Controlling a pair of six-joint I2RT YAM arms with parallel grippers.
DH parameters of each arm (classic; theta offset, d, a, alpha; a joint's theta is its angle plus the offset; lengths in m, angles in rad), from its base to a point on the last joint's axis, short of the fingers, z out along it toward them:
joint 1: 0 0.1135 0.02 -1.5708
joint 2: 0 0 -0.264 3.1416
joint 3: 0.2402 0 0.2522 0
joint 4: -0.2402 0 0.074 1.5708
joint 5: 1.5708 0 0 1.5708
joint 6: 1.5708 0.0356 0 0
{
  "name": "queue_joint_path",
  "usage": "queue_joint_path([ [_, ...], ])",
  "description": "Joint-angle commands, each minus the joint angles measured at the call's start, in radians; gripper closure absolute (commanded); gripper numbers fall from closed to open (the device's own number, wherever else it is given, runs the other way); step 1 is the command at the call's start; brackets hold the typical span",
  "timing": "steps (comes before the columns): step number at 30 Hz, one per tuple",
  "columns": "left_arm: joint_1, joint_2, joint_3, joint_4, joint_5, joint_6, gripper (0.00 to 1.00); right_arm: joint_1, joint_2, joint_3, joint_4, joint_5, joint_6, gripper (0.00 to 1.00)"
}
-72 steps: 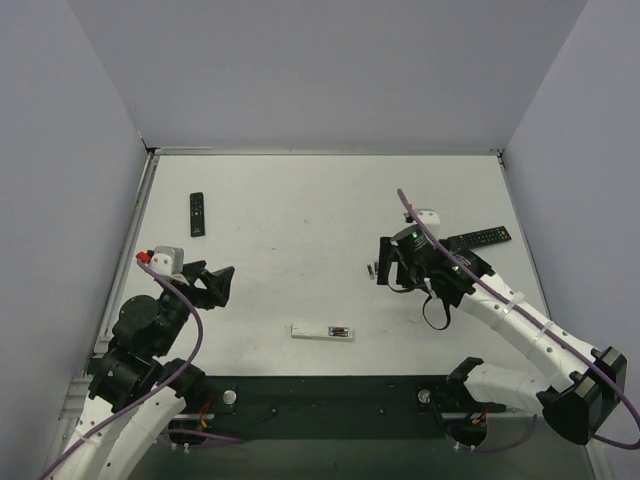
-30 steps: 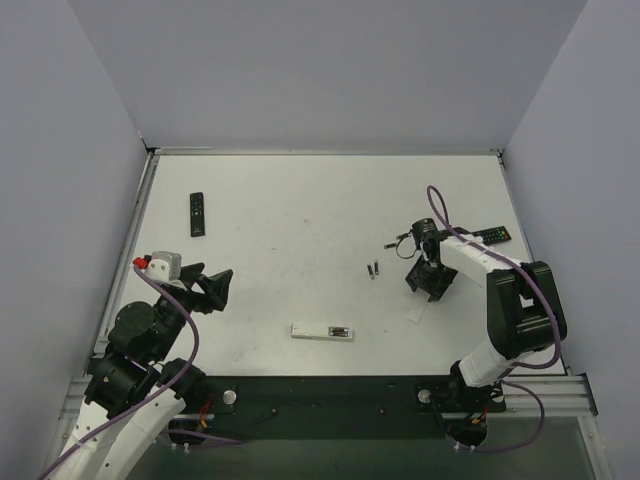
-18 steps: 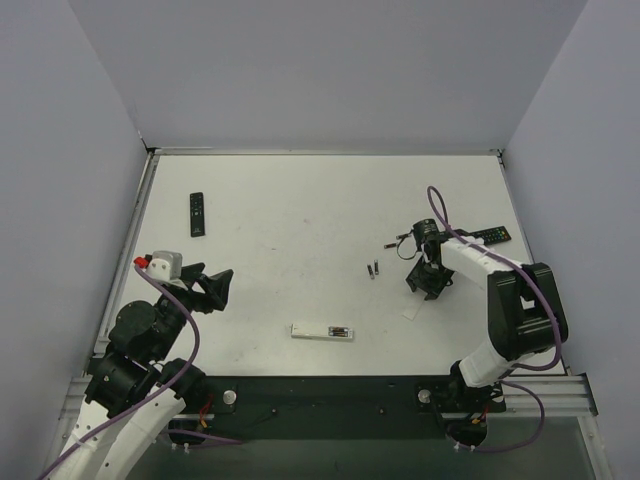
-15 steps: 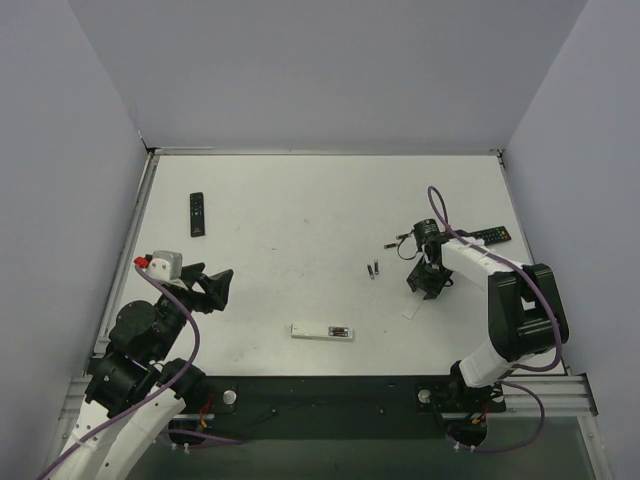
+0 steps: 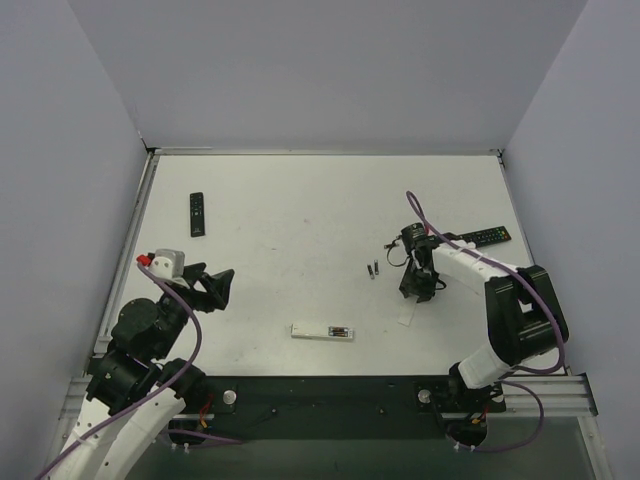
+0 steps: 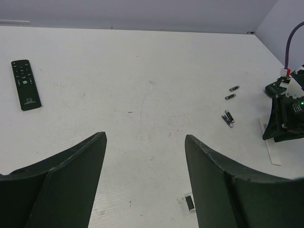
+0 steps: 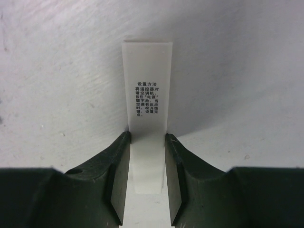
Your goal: Load the batteries into the remote control
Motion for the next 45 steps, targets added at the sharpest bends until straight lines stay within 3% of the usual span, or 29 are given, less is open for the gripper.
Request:
queue_joint_path([
  [1, 0.007, 0.016, 0.005, 0.009, -0.008, 0.016, 0.23, 0.066, -0.059, 0.017, -0.065, 0.027, -0.124, 0.97],
  [13, 0.019, 0.028, 0.008, 0.006, -0.01, 0.014, 0.23, 0.262, -0.169, 0.092, -0.043, -0.141, -0.593, 1.0],
  [25, 0.024, -0.061, 0.005, -0.021, -0.119, -0.024, 0.23, 0.609, -0.122, 0.265, -0.108, -0.259, -1.055, 1.0],
  [35, 0.02, -0.119, 0.009, -0.08, -0.163, -0.041, 0.23, 0.726, 0.073, 0.403, -0.203, -0.287, -1.225, 1.0],
  [45, 0.023, -0.101, 0.003, -0.051, -0.184, -0.024, 0.23, 0.764, 0.196, 0.472, -0.215, -0.312, -1.279, 1.0],
])
